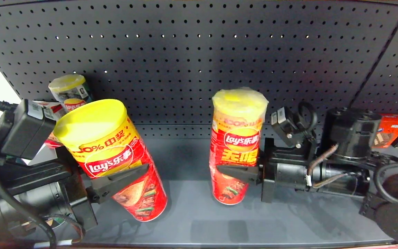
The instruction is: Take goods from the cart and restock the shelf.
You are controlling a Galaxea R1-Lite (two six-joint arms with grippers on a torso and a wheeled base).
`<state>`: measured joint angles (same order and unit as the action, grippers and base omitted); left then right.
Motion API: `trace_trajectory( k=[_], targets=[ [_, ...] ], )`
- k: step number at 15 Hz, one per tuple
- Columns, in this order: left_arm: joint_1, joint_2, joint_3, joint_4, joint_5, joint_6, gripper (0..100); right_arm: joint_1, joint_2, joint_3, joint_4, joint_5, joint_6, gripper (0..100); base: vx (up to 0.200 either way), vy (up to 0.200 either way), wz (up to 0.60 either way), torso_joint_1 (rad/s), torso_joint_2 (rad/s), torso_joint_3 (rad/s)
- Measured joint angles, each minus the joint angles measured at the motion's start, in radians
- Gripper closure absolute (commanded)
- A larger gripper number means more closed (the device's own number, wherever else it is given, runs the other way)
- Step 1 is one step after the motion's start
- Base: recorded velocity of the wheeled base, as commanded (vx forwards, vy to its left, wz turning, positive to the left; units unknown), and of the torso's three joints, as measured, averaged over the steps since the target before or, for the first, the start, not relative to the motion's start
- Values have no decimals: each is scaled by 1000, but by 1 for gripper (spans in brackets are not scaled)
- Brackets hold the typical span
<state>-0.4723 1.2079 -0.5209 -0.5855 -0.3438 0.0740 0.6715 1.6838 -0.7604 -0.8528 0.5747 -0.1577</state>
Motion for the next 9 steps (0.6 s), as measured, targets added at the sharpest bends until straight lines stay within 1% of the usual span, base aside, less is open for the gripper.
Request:
trace_trajectory(
  k=[2,4,6,9],
  targets=[
    [0,0,-1,0,0,0,100,42,-41,118,-117,-82,3,100,0,0,0,0,0,0],
    [0,0,-1,0,1,0,100,68,-54,201,-183,-104,13,100,0,0,0,0,0,0],
    [0,0,-1,0,3,0,100,77,-56,243,-197,-109,18,100,0,0,0,0,0,0],
    [0,0,2,2,3,0,100,78,-41,256,-205,-108,18,100,0,0,0,0,0,0]
  ],
)
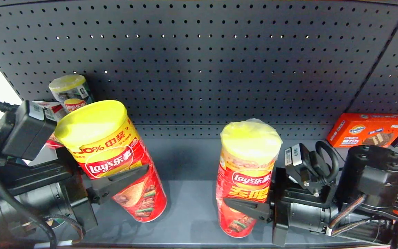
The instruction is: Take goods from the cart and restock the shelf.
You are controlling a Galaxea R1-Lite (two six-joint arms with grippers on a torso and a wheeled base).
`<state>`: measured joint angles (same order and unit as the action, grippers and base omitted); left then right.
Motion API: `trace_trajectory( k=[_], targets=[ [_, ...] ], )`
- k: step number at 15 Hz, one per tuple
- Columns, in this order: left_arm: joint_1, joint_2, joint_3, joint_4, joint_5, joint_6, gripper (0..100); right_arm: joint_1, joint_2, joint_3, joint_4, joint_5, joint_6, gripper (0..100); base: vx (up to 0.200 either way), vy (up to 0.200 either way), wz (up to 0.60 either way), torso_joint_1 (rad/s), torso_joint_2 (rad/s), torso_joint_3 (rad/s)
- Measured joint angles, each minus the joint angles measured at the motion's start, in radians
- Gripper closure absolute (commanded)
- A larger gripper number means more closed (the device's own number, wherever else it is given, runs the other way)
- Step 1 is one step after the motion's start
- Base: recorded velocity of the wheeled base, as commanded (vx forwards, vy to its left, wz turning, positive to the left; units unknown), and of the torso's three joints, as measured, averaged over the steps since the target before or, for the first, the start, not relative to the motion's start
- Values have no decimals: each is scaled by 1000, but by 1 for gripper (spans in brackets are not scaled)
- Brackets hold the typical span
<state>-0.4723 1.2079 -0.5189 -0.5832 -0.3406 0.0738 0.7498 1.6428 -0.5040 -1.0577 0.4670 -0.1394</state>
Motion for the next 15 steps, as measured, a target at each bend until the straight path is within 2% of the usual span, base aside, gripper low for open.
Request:
trace_trajectory(
  k=[4,7,8,15],
  targets=[
    [0,1,-5,-1,0,0,100,0,70,-4,-90,0,-2,100,0,0,0,0,0,0],
    [0,1,-3,-1,0,0,100,-1,109,-10,-107,1,-4,100,0,0,0,0,0,0],
    [0,1,-2,-1,0,0,100,0,114,-10,-108,3,-5,0,0,0,0,0,0,0],
    [0,1,9,-3,-1,1,100,-6,72,56,-108,-4,-10,0,0,0,0,0,0,0]
  ],
)
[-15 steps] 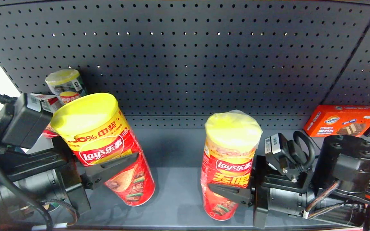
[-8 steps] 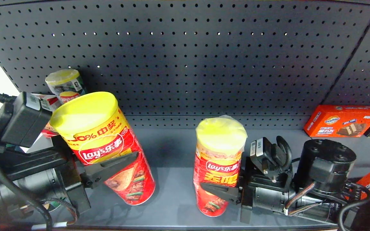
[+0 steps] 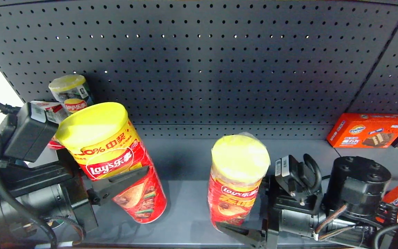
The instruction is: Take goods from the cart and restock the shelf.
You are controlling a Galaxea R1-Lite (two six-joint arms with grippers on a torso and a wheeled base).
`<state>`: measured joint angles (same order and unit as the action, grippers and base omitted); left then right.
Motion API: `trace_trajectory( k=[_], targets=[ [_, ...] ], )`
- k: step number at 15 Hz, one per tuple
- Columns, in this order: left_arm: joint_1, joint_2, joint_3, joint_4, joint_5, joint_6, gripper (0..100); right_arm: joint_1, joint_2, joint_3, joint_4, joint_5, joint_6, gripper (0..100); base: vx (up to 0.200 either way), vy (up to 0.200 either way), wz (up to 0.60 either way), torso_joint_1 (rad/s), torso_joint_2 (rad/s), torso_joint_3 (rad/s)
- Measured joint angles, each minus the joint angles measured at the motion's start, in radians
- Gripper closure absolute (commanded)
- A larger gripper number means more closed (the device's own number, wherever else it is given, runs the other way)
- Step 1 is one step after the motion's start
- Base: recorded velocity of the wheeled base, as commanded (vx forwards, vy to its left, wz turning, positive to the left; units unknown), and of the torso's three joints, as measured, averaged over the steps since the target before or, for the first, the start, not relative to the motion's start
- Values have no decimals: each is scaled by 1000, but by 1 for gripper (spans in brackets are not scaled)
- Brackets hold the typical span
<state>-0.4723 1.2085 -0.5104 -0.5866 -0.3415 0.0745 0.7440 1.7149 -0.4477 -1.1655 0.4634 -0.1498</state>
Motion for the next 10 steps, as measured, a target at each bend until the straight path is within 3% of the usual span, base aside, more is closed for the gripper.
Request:
trace_trajectory(
  k=[6,10],
  targets=[
    [-1,-1,3,-1,0,0,100,-60,-297,113,65,-37,1,0,0,0,0,0,0,0],
    [-2,-2,2,-4,-2,1,100,-156,-594,125,329,-137,4,0,0,0,0,0,0,0]
  ],
)
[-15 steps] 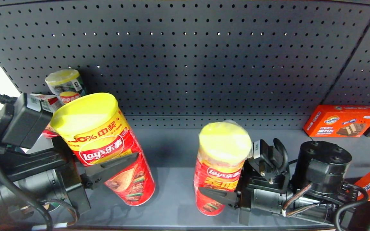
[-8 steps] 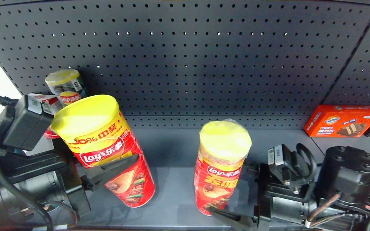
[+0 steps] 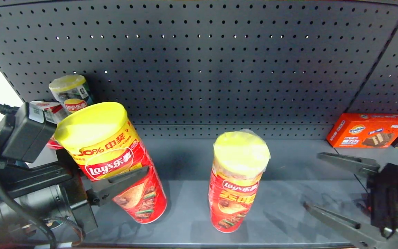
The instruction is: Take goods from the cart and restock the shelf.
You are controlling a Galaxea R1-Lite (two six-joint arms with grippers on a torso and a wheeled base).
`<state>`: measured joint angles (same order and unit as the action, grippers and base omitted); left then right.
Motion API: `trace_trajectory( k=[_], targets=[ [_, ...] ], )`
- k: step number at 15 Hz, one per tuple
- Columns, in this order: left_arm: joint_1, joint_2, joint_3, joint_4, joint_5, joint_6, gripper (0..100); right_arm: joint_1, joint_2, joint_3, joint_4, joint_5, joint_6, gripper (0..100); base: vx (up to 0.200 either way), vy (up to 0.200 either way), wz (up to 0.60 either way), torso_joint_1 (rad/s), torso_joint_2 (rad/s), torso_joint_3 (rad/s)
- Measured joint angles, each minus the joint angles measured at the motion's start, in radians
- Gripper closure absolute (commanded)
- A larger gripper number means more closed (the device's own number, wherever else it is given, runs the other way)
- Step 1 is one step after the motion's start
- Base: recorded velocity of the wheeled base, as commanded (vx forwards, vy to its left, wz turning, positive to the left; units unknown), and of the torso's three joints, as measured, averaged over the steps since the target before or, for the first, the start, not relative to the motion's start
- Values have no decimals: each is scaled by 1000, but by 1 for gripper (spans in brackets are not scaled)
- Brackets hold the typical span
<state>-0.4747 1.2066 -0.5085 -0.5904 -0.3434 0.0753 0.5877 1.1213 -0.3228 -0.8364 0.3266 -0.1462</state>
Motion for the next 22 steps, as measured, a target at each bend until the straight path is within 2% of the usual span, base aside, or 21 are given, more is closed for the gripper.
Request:
trace_trajectory(
  k=[5,9,11,13,15,18,19,20,21,22],
  targets=[
    [-3,-1,0,-2,-3,3,100,-41,-403,69,337,-178,10,0,0,0,0,0,0,0],
    [-5,-3,21,-5,-2,9,100,-69,-707,135,634,-261,26,0,0,0,0,0,0,0],
    [-5,-7,31,-5,-2,10,100,-129,-865,171,785,-277,44,0,0,0,0,0,0,0],
    [-5,-14,36,-5,-2,10,100,-225,-997,213,932,-314,77,0,0,0,0,0,0,0],
    [-5,-17,37,-5,-2,10,100,-265,-1071,244,924,-423,124,0,0,0,0,0,0,0],
    [-5,-20,37,-5,-2,10,100,-275,-1110,266,887,-527,93,0,0,0,0,0,0,0],
    [-5,-20,37,-5,-2,10,100,-276,-1115,270,886,-530,90,0,0,0,0,0,0,0],
    [-6,-21,37,-5,-3,10,100,-276,-1119,279,854,-490,73,0,0,0,0,0,0,0],
    [-7,-21,37,-4,-5,10,100,-276,-1121,293,805,-381,43,0,0,0,0,0,0,0],
    [-8,-21,37,-5,-5,10,100,-276,-1122,305,774,-320,11,0,0,0,0,0,0,0]
  ],
)
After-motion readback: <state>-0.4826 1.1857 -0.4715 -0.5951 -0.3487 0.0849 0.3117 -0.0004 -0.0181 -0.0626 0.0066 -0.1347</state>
